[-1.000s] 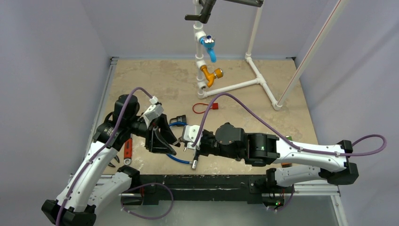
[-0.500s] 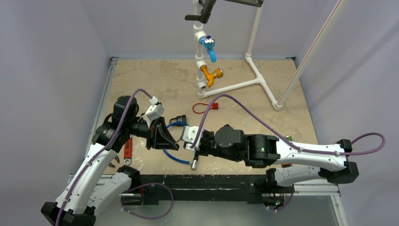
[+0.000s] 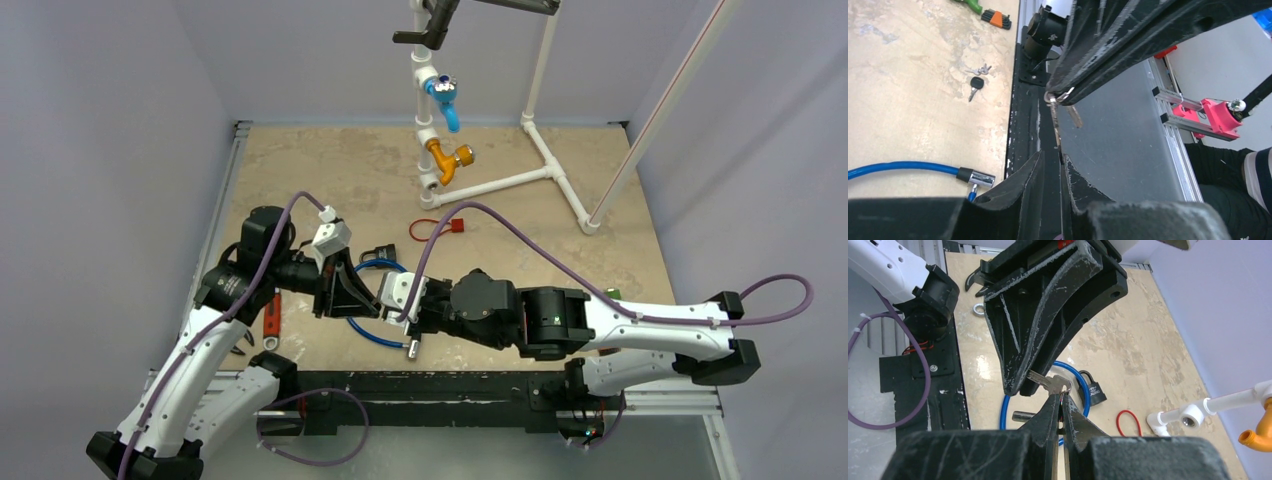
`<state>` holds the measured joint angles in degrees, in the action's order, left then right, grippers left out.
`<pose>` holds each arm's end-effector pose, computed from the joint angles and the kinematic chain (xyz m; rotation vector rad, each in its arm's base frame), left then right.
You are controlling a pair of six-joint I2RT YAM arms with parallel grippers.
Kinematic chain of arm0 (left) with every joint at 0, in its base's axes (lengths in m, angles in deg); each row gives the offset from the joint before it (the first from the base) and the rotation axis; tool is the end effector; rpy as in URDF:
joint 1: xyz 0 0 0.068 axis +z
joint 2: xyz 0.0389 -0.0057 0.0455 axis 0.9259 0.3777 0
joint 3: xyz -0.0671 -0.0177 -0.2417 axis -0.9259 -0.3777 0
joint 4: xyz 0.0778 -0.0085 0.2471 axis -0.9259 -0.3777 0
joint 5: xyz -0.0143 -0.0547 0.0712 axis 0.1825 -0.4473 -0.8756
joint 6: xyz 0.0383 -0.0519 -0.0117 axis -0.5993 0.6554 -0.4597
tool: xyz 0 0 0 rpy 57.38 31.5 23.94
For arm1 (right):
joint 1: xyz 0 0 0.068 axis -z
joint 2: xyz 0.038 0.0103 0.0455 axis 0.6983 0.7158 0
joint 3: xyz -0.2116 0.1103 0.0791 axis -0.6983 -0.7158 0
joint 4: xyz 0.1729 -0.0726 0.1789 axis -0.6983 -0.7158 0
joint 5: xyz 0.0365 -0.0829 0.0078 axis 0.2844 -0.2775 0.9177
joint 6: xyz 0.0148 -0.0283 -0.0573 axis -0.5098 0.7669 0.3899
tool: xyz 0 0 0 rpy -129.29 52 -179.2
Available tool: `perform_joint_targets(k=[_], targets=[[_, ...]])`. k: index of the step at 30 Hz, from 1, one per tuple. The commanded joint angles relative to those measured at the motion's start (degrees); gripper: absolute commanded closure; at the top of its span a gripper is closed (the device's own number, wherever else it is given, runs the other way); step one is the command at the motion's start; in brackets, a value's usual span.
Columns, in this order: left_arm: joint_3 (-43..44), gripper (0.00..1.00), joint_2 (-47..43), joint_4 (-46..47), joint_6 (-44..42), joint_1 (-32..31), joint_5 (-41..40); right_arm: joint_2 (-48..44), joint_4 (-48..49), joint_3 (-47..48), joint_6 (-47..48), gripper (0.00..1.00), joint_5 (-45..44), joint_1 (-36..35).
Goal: Unlock with the key
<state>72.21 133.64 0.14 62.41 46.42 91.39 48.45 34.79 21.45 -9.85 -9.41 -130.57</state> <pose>0.1318 -0.1048 0.3247 1.1216 1.6883 -1.5594 0.0363 0.2804 0.3842 -1.2808 1.3459 0.5249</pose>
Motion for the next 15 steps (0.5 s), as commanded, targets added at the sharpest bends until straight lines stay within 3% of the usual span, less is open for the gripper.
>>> perform_joint_targets(k=[1, 7, 15], targets=[[1.0, 0.81, -0.29, 2.66, -1.44, 0.32, -4.65, 1.13, 0.74, 2.79, -0.88, 1.0, 2.58, -2.13], [1.14, 0.64, -0.53, 0.73, -2.57, 0.29, 1.13, 0.22, 0.78, 1.79, -0.99, 1.0, 0.49, -2.17], [0.88, 0.57, -0.98, 0.37, -2.61, 0.04, 6.03, 0.52, 0.76, 2.36, -1.39, 1.0, 0.3, -2.14]])
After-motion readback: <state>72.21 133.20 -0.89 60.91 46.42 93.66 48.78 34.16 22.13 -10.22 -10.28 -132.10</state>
